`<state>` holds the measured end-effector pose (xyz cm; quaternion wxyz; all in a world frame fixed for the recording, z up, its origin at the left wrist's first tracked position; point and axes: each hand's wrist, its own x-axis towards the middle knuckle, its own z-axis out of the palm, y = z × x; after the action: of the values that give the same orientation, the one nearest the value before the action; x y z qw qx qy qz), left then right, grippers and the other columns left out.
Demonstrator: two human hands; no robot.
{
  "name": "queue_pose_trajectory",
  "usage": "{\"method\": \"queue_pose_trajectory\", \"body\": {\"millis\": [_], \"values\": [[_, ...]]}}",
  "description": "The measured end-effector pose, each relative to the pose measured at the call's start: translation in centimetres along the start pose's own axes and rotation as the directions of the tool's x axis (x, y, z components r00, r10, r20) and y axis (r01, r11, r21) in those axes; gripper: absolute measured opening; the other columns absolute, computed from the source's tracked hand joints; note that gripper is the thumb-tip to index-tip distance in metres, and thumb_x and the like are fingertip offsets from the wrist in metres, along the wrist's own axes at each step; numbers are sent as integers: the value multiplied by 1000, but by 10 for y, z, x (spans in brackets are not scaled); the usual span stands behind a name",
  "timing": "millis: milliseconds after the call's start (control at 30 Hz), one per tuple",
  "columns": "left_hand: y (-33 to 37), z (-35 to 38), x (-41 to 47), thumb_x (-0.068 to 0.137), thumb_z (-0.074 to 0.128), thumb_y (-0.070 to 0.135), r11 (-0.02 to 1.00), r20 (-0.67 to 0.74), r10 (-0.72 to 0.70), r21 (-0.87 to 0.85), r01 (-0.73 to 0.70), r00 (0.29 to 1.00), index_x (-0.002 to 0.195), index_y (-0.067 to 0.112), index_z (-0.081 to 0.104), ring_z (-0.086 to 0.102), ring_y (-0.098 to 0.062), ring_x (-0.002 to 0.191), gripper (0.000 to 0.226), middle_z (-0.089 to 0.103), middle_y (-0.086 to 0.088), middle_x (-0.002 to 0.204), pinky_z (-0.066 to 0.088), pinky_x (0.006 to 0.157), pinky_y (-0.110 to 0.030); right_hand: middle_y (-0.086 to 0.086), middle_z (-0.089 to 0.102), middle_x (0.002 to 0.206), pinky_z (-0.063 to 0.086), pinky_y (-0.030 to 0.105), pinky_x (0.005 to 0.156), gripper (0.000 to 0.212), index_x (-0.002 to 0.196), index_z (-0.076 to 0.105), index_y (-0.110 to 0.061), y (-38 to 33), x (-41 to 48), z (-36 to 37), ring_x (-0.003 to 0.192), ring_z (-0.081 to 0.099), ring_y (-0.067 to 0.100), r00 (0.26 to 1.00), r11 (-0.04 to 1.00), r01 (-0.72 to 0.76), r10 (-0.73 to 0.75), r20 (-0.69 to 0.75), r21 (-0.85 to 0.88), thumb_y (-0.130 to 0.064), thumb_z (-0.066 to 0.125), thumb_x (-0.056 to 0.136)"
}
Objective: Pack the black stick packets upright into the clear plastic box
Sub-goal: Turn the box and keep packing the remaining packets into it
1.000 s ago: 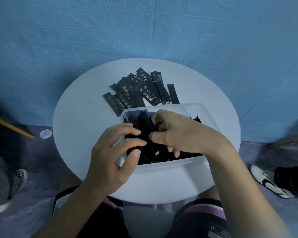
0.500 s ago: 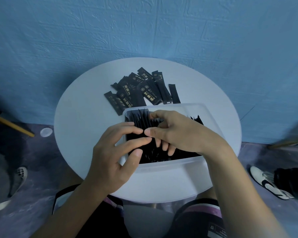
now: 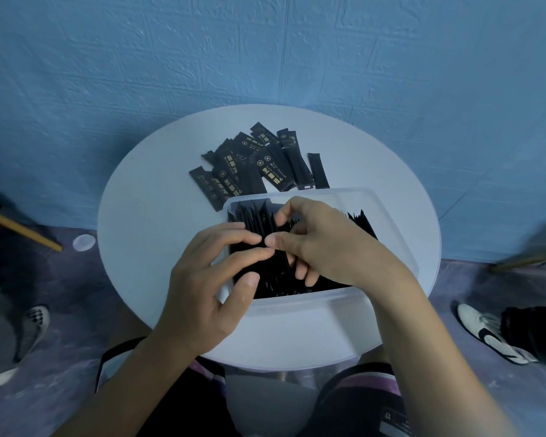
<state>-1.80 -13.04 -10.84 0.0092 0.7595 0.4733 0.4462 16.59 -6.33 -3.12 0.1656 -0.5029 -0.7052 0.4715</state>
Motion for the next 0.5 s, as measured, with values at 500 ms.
{"method": "queue_pose_trajectory", "body": {"millis": [500], "values": [[0,0,-1,106,38,37,1000,2,14,1,-14,1000,115,15,76,54,-22,127,45,66,-2,122,39,107,-32,-3,63,60,52,26,50,11,107,56,-17,6,-7,-5,53,63,16,999,1000,-3,3,37,14,-25,60,101]]}}
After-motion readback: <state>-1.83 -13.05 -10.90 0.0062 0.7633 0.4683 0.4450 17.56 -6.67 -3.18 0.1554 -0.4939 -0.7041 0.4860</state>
